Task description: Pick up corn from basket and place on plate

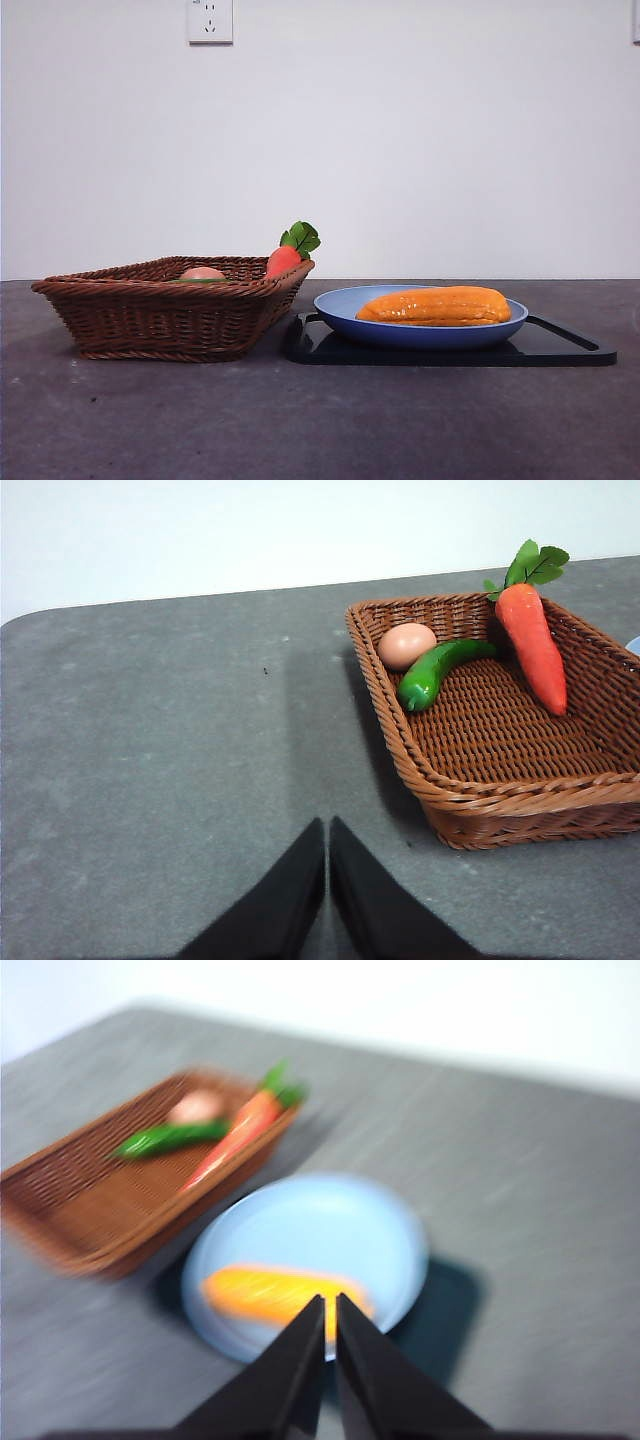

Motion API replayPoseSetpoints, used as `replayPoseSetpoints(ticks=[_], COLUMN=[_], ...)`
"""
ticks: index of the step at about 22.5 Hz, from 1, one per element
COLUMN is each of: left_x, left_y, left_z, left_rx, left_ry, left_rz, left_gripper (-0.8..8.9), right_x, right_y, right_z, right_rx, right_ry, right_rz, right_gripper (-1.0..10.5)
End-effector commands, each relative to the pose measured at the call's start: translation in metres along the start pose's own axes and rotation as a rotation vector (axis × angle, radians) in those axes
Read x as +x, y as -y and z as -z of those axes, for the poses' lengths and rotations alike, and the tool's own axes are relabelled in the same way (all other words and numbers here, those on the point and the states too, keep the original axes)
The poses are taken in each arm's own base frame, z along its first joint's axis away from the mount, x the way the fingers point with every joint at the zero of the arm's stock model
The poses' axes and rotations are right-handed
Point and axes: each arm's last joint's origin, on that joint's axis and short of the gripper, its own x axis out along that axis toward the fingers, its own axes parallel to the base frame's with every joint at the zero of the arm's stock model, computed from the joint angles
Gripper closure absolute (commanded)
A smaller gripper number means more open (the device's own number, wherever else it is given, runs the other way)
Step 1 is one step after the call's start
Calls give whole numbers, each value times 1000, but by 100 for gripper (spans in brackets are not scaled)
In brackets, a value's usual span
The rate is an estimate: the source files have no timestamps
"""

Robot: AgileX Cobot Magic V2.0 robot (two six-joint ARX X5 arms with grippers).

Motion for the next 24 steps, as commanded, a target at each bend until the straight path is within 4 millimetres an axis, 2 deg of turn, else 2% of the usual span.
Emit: replayPoseSetpoints(ticks=[1, 6, 11, 14, 24], left_x=[3, 3, 3, 3, 3], left_y=[0, 0, 0, 0, 0], left_z=[10, 10, 10, 10, 10], left_rx=[-14, -15, -15, -14, -15], left_ry=[-31, -31, -31, -31, -31], left_rz=[0, 0, 0, 0, 0], left_gripper=[806, 806, 806, 806, 806], right_x=[-2, 3, 8, 9, 8], right_y=[2, 5, 6, 6, 6], right_z=[22, 69, 98, 108, 121], right_rx=[-47, -38, 4, 8, 18], right_ry=[76, 185, 227, 228, 219], right_rz=[98, 254, 313, 315, 370], right_gripper=[943, 943, 943, 943, 943])
